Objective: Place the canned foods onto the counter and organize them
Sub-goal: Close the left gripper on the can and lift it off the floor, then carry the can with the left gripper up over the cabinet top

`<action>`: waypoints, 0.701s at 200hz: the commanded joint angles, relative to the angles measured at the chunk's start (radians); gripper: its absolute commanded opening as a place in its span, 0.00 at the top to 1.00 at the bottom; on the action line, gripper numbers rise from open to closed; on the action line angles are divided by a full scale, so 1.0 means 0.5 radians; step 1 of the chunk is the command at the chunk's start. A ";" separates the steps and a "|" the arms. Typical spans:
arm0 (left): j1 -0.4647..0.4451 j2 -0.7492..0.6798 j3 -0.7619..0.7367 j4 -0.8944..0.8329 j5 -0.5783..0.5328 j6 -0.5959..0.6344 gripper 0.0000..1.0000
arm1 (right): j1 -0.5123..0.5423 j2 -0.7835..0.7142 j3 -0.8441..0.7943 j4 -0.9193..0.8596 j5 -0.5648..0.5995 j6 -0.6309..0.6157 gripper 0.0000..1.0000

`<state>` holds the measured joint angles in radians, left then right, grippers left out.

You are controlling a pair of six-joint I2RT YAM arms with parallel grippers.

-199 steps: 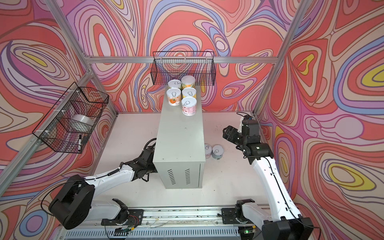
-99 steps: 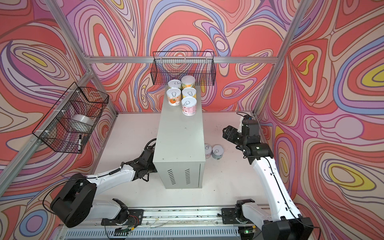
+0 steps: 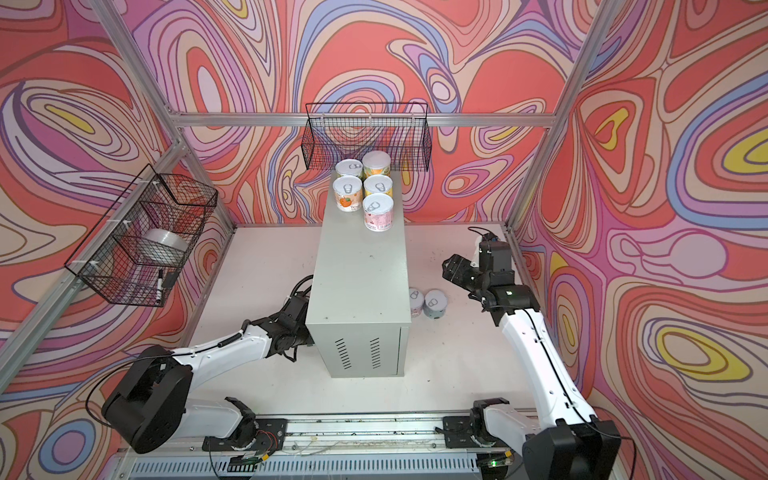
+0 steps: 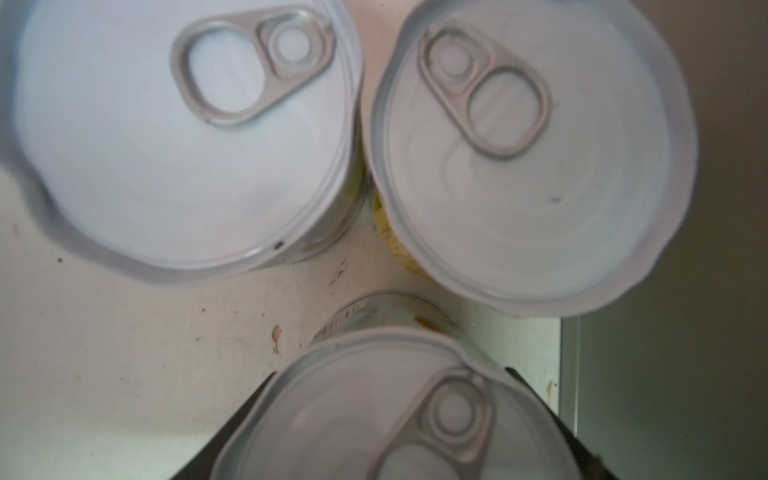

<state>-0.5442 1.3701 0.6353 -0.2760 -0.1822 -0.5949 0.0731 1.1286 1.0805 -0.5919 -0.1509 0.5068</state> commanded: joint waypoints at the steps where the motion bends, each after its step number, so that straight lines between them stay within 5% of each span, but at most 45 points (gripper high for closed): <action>1: -0.004 -0.111 0.128 -0.251 0.062 0.003 1.00 | -0.008 -0.004 -0.036 0.054 -0.023 -0.016 0.19; 68: -0.010 -0.506 0.682 -1.032 -0.017 0.041 1.00 | -0.007 -0.033 -0.085 0.089 -0.046 -0.017 0.19; 140: -0.010 -0.411 1.661 -1.591 -0.277 0.353 1.00 | -0.005 -0.044 -0.012 0.060 -0.074 -0.001 0.19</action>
<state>-0.5472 1.1393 1.3170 -0.9688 -0.2615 -0.4911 0.0731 1.1278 1.0470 -0.5674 -0.1780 0.5072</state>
